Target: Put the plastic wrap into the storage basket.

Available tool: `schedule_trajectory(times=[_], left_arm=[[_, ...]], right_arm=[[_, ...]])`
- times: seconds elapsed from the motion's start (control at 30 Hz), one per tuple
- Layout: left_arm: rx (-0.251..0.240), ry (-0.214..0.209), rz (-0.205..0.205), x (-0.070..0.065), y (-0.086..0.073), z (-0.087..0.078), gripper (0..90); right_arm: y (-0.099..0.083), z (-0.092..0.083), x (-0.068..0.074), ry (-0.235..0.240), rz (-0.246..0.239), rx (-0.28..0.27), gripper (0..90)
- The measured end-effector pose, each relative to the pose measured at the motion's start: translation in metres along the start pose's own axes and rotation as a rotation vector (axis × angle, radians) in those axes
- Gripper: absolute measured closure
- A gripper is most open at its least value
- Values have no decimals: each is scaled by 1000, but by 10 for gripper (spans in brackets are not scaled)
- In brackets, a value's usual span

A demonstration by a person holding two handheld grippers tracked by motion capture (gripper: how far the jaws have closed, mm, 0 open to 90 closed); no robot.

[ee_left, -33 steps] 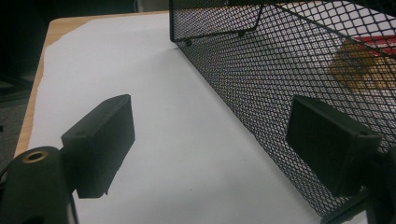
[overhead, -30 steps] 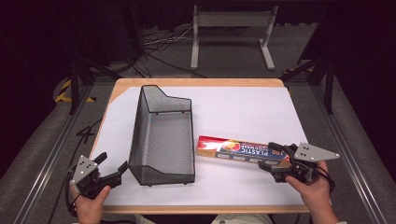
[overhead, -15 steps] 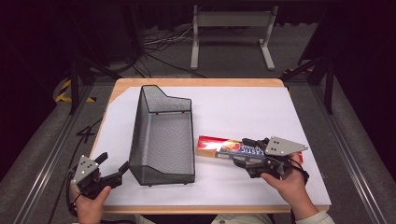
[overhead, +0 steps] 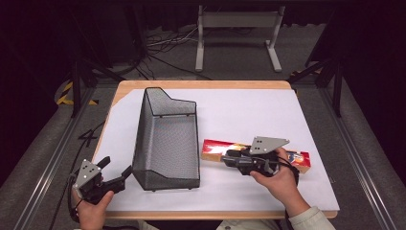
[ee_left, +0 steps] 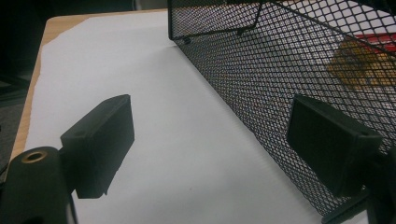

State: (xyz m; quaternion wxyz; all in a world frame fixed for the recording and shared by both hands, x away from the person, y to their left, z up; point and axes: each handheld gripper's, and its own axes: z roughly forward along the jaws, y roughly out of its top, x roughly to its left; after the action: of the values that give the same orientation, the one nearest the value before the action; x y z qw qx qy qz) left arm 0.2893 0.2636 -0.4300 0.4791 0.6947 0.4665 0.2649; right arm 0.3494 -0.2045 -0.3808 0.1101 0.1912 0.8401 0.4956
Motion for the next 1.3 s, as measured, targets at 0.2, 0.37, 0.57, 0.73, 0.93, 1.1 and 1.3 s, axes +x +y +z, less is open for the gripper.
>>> schedule_trajectory(times=[0.2,0.37,0.57,0.73,0.93,1.1,1.3], left_arm=[[-1,2,2,0,0,0,158],[2,5,-1,0,-1,0,158],[3,4,-6,0,0,1,158],[12,8,3,-1,-1,1,158],[8,12,-7,1,-1,1,158],[7,14,-8,1,-1,0,159],[4,20,-4,1,-1,0,160]], right_arm=[[1,24,2,-7,1,120,715],[-3,34,-5,19,72,172,831],[-6,43,-9,-6,63,226,894],[-6,53,-10,-39,42,271,897],[-6,67,-8,-45,11,332,900],[-7,75,-9,-69,-5,358,900],[-1,82,-13,-80,18,390,900]])
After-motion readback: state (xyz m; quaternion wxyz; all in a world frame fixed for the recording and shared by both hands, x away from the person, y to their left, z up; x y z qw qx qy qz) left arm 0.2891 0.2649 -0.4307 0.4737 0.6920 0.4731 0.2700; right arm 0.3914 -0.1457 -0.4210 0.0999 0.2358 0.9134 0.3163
